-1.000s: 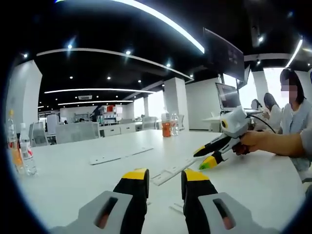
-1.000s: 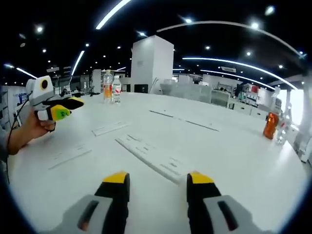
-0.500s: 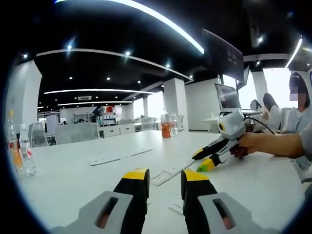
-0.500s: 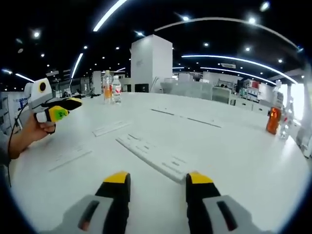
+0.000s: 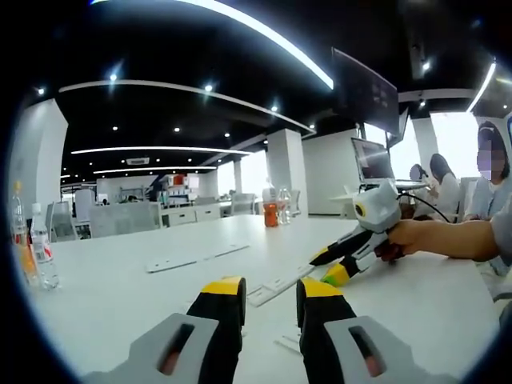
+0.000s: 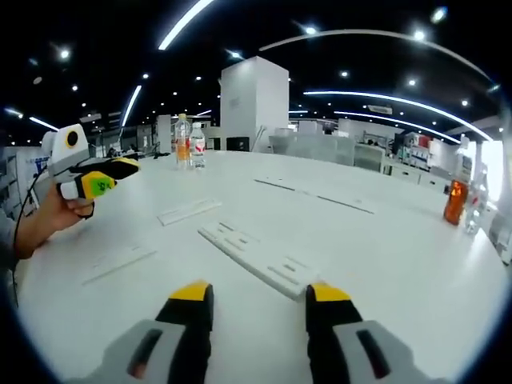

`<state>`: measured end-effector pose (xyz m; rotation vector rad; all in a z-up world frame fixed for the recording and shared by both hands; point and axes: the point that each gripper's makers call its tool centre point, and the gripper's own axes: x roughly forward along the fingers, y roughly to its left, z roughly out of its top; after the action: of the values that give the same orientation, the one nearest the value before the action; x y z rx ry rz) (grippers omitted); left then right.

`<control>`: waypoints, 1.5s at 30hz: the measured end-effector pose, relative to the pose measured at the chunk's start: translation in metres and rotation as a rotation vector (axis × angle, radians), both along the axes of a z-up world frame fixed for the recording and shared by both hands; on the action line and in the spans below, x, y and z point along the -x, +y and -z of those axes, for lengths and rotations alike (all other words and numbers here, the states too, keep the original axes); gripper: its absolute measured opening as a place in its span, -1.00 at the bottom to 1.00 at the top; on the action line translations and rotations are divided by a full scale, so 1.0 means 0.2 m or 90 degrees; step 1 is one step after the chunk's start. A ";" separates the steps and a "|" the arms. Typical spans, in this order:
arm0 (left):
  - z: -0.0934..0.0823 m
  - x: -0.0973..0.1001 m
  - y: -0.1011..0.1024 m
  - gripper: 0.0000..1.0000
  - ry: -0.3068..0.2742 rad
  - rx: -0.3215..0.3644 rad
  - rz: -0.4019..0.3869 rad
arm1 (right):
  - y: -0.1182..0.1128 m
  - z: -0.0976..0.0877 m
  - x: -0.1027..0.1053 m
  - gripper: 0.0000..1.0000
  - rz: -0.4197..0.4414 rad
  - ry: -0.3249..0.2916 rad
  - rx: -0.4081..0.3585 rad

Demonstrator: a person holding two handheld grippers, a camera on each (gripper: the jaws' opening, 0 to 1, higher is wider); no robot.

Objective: Locate the socket holder cover, grip the socket holder cover, clip it into the socket holder slot.

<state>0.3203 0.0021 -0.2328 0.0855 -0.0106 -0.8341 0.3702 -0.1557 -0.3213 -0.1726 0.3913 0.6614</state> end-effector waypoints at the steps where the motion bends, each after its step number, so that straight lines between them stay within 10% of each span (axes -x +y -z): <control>1: 0.00 0.00 0.00 -0.48 0.000 0.000 0.000 | 0.00 0.00 0.00 -0.06 -0.001 0.000 0.001; 45: 0.02 -0.01 0.00 -0.48 0.007 -0.013 -0.001 | 0.06 0.00 0.00 0.02 -0.014 -0.001 -0.001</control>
<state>0.3220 0.0027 -0.2360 0.0997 0.0084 -0.8329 0.3705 -0.1434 -0.3210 -0.1763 0.3872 0.6824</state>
